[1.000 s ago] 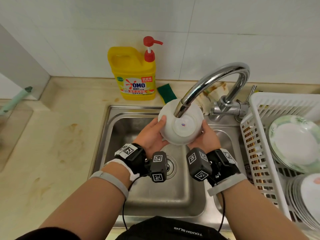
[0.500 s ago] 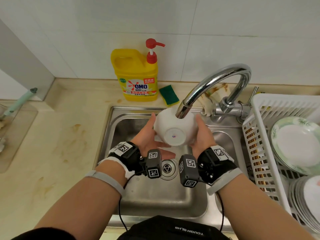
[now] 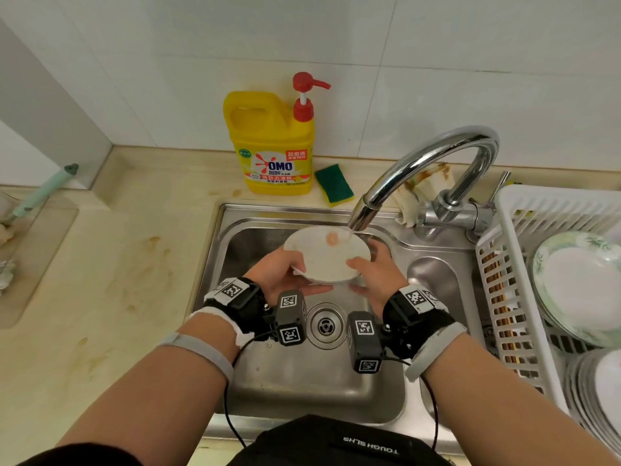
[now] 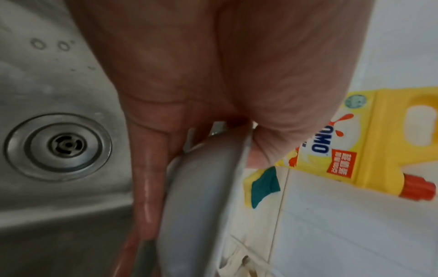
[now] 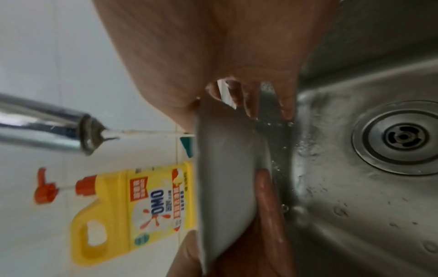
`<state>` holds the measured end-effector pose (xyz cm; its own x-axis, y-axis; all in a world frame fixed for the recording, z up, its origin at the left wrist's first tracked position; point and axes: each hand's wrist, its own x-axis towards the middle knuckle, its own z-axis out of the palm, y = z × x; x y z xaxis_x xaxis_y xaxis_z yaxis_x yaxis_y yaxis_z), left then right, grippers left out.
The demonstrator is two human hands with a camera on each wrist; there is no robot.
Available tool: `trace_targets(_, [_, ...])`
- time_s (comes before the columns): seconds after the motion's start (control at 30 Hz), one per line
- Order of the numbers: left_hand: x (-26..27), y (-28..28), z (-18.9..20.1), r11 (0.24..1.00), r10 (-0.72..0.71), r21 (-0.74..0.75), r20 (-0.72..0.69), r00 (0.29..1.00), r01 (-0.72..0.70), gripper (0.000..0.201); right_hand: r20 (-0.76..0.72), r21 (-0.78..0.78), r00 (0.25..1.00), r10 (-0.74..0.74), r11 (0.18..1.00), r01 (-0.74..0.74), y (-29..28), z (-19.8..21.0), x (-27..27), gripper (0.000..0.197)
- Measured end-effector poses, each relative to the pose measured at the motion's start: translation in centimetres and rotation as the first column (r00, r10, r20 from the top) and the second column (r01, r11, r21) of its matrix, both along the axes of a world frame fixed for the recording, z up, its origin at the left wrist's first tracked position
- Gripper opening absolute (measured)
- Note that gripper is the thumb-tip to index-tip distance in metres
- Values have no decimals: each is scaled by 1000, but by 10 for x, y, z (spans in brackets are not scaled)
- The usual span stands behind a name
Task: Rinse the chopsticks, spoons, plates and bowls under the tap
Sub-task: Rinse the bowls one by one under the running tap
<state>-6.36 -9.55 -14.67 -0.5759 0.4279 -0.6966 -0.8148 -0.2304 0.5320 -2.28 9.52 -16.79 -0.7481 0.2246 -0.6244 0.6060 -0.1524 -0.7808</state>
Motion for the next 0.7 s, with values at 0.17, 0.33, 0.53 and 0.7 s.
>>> trace_targets(0.17, [-4, 3, 5, 986, -114, -139, -198, 974, 88, 77, 226, -67, 965, 135, 990, -123, 5, -1, 0, 23])
trace_targets(0.33, [-1, 7, 6, 983, -62, -180, -259, 964, 14, 70, 215, -30, 966, 141, 990, -138, 2, -3, -3, 19])
trace_targets(0.53, [13, 12, -3, 974, -52, -228, -211, 976, 3, 37, 79, -10, 997, 8, 1000, -7, -13, -6, -6, 11])
trace_targets(0.7, [5, 5, 4, 933, -184, -347, -233, 955, 95, 37, 122, 7, 991, 59, 998, -60, -10, -6, -5, 19])
